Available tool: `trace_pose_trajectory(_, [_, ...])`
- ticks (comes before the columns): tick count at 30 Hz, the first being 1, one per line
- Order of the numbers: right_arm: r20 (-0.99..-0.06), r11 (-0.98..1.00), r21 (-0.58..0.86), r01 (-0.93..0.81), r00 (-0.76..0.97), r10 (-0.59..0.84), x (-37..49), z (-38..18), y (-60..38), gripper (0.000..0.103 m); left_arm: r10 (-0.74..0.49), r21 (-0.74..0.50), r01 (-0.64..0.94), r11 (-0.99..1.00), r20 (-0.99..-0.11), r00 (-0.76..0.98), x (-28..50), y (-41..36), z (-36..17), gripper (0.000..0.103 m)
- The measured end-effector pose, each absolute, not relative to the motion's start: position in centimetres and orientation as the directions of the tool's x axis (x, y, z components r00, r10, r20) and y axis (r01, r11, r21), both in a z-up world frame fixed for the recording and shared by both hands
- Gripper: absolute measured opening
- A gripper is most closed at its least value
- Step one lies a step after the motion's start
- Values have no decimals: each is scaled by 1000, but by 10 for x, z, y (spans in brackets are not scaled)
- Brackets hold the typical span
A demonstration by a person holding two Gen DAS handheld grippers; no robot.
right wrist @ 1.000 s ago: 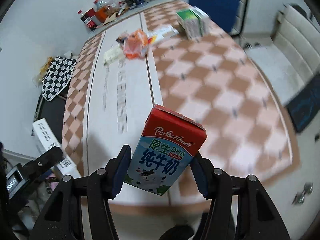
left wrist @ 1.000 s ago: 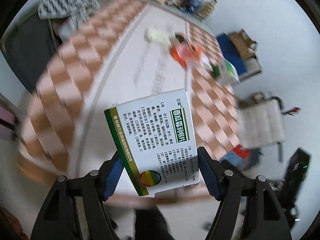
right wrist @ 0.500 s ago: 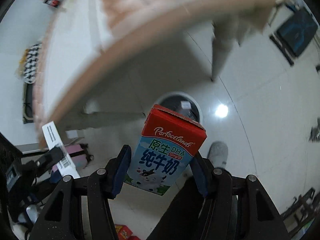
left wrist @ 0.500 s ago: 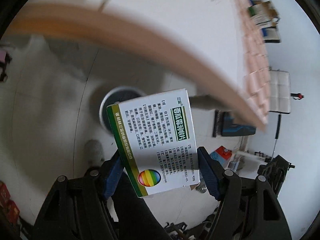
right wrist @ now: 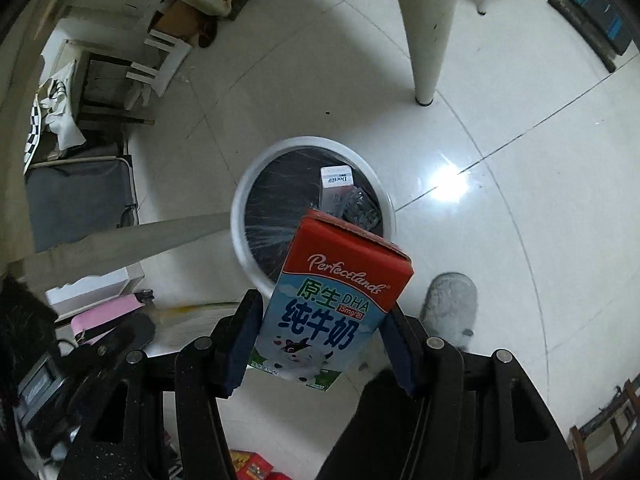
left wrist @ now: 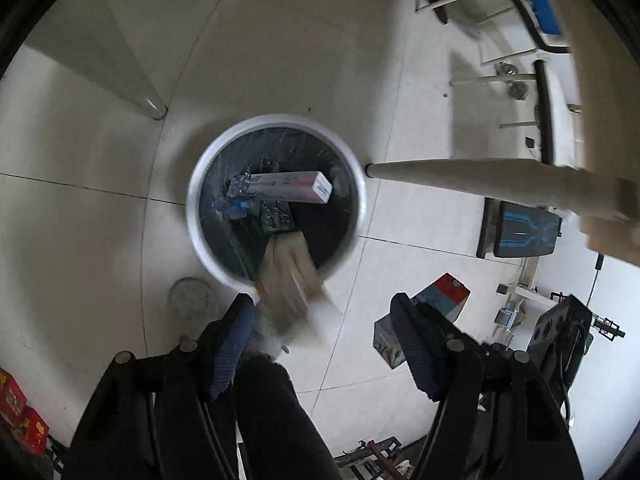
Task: Collect trash
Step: 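Carry both items over the trash bin and open both grippers to drop them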
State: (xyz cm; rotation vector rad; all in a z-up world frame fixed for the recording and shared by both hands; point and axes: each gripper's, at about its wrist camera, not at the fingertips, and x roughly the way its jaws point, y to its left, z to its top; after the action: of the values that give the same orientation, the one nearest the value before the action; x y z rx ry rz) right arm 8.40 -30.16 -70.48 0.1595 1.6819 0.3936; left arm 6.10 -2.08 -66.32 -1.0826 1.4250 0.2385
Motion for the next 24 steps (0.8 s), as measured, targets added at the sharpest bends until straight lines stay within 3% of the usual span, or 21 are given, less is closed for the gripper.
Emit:
trace_pose_trajectory(7, [-911,910,380,-167,-238,337,101,-790,-273,62,-395,-360,-731,580,-909,134,57,5,-700,72])
trace_pose_trajectory(8, [-908,910,380,-169,-254,332,103,-799,-270,73,-369,-328,-727,603,-923,111,56,5,-700,74])
trace_pose_trajectory(10, [-909,911,373,-174,-264,322,100,-808,-268,100,-302,-252,-711,657,-952,58,51,5,-698,99])
trace_pose_trajectory(16, [-957,915,262,-308,-205,205,90,-798,-257,101,-64,-14,-620,784,-996,-59,40,-9,-682,99])
trace_pose_trajectory(24, [-998,889,40,-455,-62,14,79,-755,-257,101,25,69,-587,807,-996,-82,26,-24,-648,99])
